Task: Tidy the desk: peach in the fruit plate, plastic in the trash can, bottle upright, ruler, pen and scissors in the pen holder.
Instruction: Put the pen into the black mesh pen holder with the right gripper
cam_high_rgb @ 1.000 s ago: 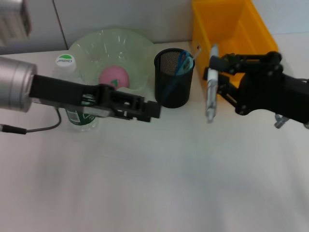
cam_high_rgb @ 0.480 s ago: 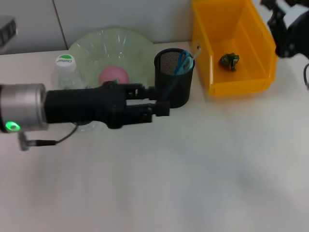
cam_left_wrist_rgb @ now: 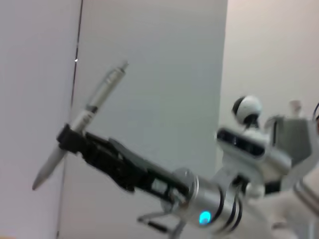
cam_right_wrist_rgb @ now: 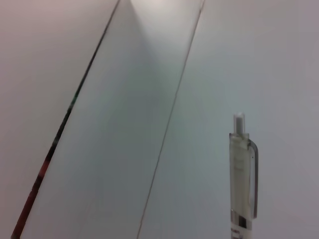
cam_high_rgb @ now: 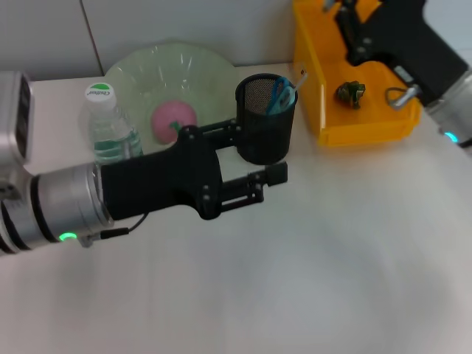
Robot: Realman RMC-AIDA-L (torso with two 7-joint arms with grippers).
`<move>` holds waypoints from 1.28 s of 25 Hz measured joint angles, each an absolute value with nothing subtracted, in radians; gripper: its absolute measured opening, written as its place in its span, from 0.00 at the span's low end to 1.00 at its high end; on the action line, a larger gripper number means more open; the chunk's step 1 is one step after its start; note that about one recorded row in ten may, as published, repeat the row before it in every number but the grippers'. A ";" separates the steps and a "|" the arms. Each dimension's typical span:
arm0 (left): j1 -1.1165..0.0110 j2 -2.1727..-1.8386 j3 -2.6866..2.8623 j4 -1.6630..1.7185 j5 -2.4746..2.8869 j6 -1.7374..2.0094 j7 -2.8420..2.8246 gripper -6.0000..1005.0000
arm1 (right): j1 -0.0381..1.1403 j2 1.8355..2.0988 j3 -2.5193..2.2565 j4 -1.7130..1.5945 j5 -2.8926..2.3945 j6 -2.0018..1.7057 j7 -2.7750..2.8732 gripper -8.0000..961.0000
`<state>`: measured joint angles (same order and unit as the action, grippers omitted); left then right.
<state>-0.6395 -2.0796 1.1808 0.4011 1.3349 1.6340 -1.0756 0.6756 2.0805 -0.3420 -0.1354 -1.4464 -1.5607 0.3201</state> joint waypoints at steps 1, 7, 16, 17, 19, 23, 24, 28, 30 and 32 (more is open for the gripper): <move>-0.626 -2.080 1.261 0.372 1.265 1.584 -1.003 0.65 | 0.676 2.081 -0.342 -0.135 -1.446 -1.561 0.320 0.15; -0.577 -2.080 1.392 0.373 1.224 1.431 -0.910 0.67 | 0.738 2.085 -0.332 -0.050 -1.446 -1.425 0.332 0.15; -0.465 -2.065 1.350 0.403 1.218 1.391 -0.867 0.82 | 0.794 2.087 -0.318 0.017 -1.445 -1.306 0.343 0.15; -0.460 -2.065 1.350 0.407 1.218 1.389 -0.868 0.82 | 0.799 2.087 -0.315 0.026 -1.445 -1.297 0.344 0.15; -0.448 -2.065 1.350 0.415 1.223 1.376 -0.869 0.82 | 0.811 2.088 -0.310 0.051 -1.445 -1.252 0.346 0.15; -0.442 -2.065 1.350 0.409 1.226 1.357 -0.866 0.82 | 0.822 2.089 -0.296 0.076 -1.445 -1.198 0.347 0.15; -0.439 -2.065 1.351 0.407 1.228 1.345 -0.861 0.82 | 0.825 2.089 -0.292 0.084 -1.445 -1.184 0.348 0.15; -0.438 -2.064 1.351 0.407 1.228 1.337 -0.861 0.82 | 0.827 2.089 -0.287 0.104 -1.445 -1.159 0.353 0.15; -0.437 -2.064 1.351 0.407 1.228 1.335 -0.864 0.82 | 0.827 2.089 -0.287 0.113 -1.445 -1.145 0.355 0.15; -0.437 -2.063 1.351 0.408 1.229 1.333 -0.867 0.82 | 0.827 2.089 -0.287 0.122 -1.445 -1.124 0.356 0.15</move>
<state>-0.4369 -2.0627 1.3514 0.4081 1.2286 1.3333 -0.8670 0.8270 2.0894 -0.2871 0.1223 -1.4449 -1.1240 0.3563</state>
